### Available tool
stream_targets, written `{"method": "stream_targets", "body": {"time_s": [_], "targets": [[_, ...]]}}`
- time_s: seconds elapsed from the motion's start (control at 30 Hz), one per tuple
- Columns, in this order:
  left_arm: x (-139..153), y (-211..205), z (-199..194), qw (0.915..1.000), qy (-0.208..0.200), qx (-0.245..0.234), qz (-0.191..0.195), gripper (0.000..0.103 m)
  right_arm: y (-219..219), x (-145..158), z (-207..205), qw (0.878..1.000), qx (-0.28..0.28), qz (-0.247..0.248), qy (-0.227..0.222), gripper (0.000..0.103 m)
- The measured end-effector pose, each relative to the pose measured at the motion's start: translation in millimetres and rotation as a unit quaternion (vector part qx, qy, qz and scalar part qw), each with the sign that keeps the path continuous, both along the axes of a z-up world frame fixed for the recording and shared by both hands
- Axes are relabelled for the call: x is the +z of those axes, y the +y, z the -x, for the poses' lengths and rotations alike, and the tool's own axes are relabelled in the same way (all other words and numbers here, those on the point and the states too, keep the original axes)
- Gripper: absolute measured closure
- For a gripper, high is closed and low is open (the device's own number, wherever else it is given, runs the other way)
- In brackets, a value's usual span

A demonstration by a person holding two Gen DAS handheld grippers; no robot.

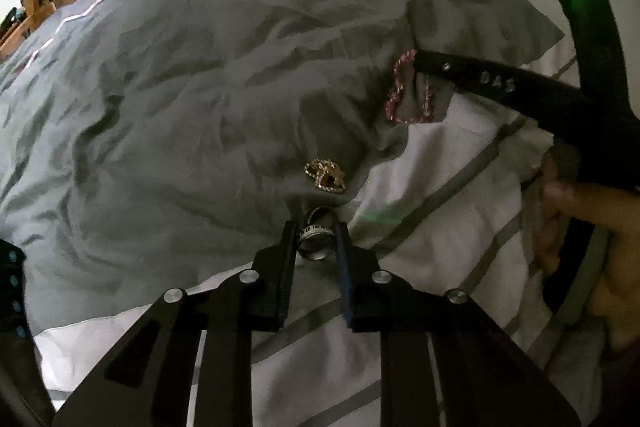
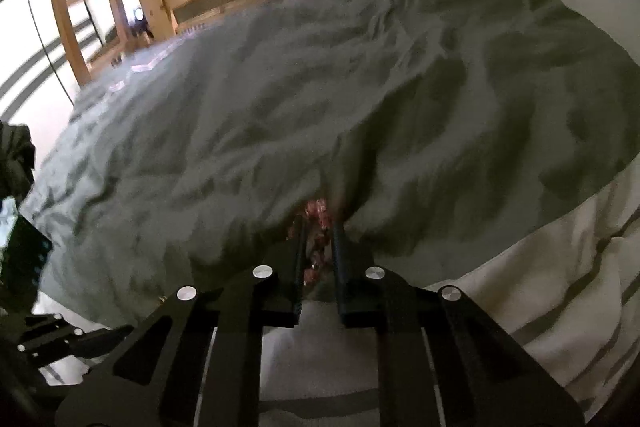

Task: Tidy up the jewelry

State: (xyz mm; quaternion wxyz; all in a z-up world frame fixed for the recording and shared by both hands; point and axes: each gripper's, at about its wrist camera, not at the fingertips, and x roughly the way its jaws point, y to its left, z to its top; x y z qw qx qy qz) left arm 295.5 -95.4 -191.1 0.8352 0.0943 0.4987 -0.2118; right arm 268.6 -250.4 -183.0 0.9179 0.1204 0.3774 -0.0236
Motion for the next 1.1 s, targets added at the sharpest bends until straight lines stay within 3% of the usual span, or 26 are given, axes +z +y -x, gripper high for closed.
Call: {"method": "stream_targets", "body": {"time_s": [0.47,0.7,0.8,0.87,0.9,0.93,0.97,1.1], "targets": [[22,16,-2,0.9991,-0.028,0.026,0.020,0.085,-12,24,13,0.996,0.001,-0.054,-0.068,0.090],[41,30,2,0.9976,-0.047,0.037,0.034,0.085,-17,36,23,0.981,0.044,-0.136,-0.128,0.090],[48,39,2,0.9964,-0.051,0.051,0.045,0.085,-18,35,21,0.986,0.034,-0.127,-0.106,0.088],[50,45,2,0.9957,-0.049,0.060,0.051,0.085,-16,26,14,0.990,0.034,-0.117,-0.071,0.082],[52,46,2,0.9954,-0.048,0.063,0.054,0.085,-14,19,11,0.993,0.029,-0.107,-0.051,0.061],[52,47,1,0.9954,-0.048,0.063,0.055,0.085,-10,12,8,0.994,0.030,-0.099,-0.037,0.032],[52,46,1,0.9953,-0.047,0.064,0.055,0.085,-6,7,6,0.995,0.032,-0.087,-0.028,0.023],[51,44,0,0.9957,-0.046,0.060,0.054,0.085,11,-22,-6,0.999,0.017,0.012,0.028,0.027]]}}
